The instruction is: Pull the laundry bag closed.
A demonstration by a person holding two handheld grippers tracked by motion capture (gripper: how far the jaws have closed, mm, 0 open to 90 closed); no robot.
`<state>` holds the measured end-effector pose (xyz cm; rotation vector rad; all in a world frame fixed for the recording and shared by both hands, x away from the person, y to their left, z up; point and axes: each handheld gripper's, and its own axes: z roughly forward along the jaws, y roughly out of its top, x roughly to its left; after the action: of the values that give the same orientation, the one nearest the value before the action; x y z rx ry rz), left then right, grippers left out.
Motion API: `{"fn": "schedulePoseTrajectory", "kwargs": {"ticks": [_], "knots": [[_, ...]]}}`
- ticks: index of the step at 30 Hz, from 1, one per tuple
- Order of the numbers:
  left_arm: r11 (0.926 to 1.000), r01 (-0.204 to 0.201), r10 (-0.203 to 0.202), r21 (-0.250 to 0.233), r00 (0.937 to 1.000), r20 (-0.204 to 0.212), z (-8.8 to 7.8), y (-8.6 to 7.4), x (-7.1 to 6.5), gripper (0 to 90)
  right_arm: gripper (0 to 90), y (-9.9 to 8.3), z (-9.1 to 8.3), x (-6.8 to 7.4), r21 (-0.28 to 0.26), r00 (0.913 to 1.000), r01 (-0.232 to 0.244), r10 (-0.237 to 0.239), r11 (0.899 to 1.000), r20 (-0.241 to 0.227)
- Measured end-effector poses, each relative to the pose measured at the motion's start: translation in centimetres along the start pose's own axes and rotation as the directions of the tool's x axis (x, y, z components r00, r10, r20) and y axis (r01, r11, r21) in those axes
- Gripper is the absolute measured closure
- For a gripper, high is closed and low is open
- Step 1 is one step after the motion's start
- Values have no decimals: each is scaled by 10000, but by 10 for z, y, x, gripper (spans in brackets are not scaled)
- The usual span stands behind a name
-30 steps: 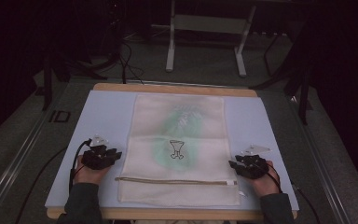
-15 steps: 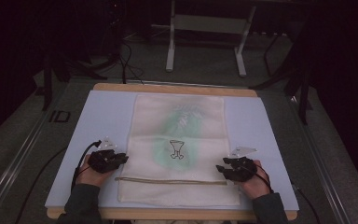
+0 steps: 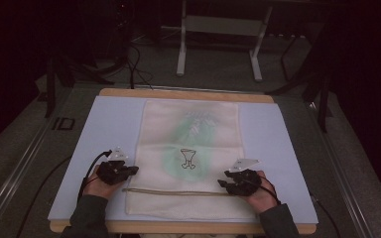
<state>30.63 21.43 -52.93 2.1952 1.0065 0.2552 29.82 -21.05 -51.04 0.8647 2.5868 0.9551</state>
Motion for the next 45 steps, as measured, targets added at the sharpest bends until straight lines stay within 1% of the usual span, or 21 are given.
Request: {"fn": "schedulePoseTrajectory", "kwargs": {"ticks": [3, 6, 10, 14, 16, 18, 21, 24, 28, 31, 32, 33, 34, 35, 36, 38, 44, 45], "knots": [[10000, -25, 25, 56, 10000, 79, 1, 0, 0, 898, 559, 3, 2, 5, -35, 9999, 109, -109, 9999, -127], [9999, -115, 114, 118, 9999, 71, 2, 1, -1, 898, 558, 6, 4, 11, -102, 9994, 297, -299, 9995, -194], [9999, -81, 79, 113, 9998, 185, 2, 1, 0, 898, 562, 11, 5, 19, -218, 9983, 412, -421, 9989, -411], [9996, -179, 174, 222, 9997, 190, 2, 2, 0, 898, 564, 16, 7, 26, -280, 9965, 578, -594, 9979, -592], [9994, -210, 204, 269, 9996, 202, 2, 3, 0, 898, 564, 19, 9, 30, -265, 9949, 699, -716, 9972, -708], [9996, -126, 118, 257, 9995, 289, 2, 2, 1, 898, 566, 21, 12, 35, -284, 9931, 783, -805, 9965, -856], [9996, -110, 101, 255, 9993, 364, 2, 2, 2, 899, 580, 25, 16, 43, -261, 9890, 1059, -1080, 9940, -1010], [9988, -357, 350, 345, 9992, 204, 1, 3, 0, 898, 595, 30, 19, 49, -275, 9845, 1197, -1222, 9924, -1255], [9984, -424, 417, 372, 9989, 190, 1, 4, 0, 899, 607, 39, 20, 55, -361, 9810, 1483, -1516, 9883, -1208], [9985, -394, 386, 377, 9990, 224, 2, 4, 1, 899, 623, 46, 23, 59, -516, 9763, 1626, -1683, 9853, -1361], [9990, -289, 280, 329, 9992, 272, 2, 4, 1, 899, 637, 48, 24, 61, -549, 9750, 1639, -1702, 9850, -1428], [9991, -285, 275, 327, 9991, 321, 1, 3, 2, 899, 650, 51, 25, 63, -645, 9721, 1705, -1785, 9833, -1522], [9991, -285, 275, 327, 9991, 321, 1, 3, 2, 899, 650, 51, 25, 63, -645, 9721, 1705, -1785, 9833, -1522], [9989, -346, 338, 302, 9991, 265, 1, 3, 2, 899, 656, 53, 27, 65, -687, 9698, 1772, -1860, 9818, -1576], [9991, -330, 323, 283, 9992, 247, 1, 4, 1, 899, 670, 57, 31, 70, -886, 9618, 2012, -2139, 9755, -1708], [9991, -309, 301, 278, 9991, 283, 0, 4, 2, 899, 674, 60, 36, 74, -847, 9578, 2151, -2271, 9729, -1760], [9993, -303, 299, 229, 9994, 182, -2, 3, 3, 899, 668, 70, 47, 86, -844, 9479, 2329, -2455, 9688, -2031], [9992, -310, 306, 234, 9994, 168, -2, 3, 3, 899, 669, 72, 48, 88, -878, 9449, 2407, -2541, 9666, -2063]]}}
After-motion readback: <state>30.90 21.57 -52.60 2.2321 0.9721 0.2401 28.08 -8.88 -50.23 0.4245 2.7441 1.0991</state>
